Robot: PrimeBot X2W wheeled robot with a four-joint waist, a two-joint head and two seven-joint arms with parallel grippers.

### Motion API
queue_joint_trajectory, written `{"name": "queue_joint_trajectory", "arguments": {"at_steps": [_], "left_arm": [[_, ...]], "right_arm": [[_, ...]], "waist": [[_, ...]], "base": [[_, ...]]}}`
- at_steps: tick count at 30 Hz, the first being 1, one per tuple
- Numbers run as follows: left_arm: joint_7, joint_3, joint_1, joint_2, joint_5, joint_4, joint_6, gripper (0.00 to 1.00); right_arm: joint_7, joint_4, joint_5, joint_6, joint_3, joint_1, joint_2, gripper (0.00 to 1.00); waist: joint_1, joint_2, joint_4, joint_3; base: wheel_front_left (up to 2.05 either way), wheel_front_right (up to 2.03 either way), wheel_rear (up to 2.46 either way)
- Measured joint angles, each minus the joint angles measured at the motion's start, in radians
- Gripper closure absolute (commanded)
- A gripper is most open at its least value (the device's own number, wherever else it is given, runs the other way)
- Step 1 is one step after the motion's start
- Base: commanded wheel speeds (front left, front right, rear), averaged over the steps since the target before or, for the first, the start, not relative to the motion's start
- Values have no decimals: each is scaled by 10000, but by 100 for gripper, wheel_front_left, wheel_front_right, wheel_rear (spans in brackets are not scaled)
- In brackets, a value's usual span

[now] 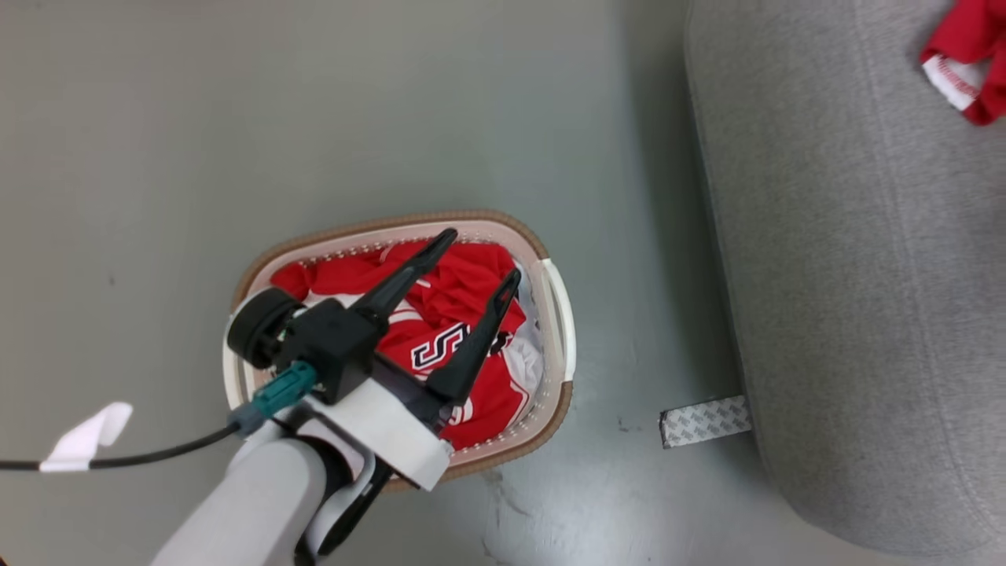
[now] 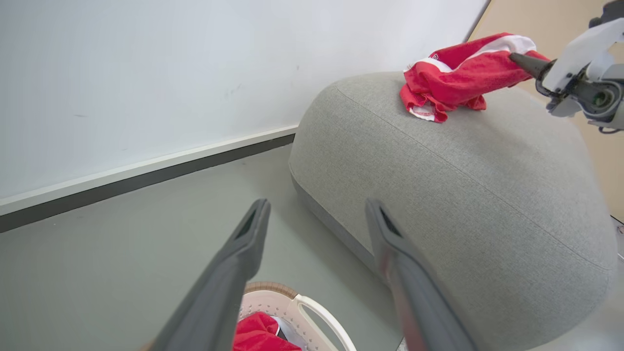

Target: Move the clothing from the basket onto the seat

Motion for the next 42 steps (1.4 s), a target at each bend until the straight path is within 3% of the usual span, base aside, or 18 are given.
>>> {"name": "queue_joint_trajectory", "arguments": {"at_steps": [6,15,21,27,30,36,42], "left_arm": [[-677,343,477,-59,-456,192,192,0],[-1831,700,1565,-121,-702,771,600,0],[-2314,917,2276,-389,-788,1308,880,0],[-2483,1774,3130,-959,-826,1392,1411,0],[-2487,2238,3671,-1183,-456,1246,1452,0],[-2495,3162,4841,-1653,244,1085,1252,0],[-2495,3981,5767,-2173,673,1139,869,0]], "right_arm": [[-176,-516,454,0,671,1471,593,0],[-188,-4209,970,0,1866,4604,1496,0],[-192,-5912,483,0,2917,6171,1747,0],[-205,-6541,69,0,4314,7326,1837,0],[-217,-6661,73,0,4953,7752,1877,0],[-219,-6249,355,0,6178,8425,1931,0],[-219,-5954,337,2,6598,9025,1962,0]], "waist": [[0,0,-173,-601],[-3,-1,-138,-1772],[-3,-1,101,-2707],[-4,0,517,-3631],[-4,-1,758,-4049],[-5,0,1132,-4897],[-5,0,1406,-5608]], "base": [[0,0,0],[0,0,0],[0,0,0],[0,0,0],[0,0,0],[0,0,0],[0,0,0]]}}
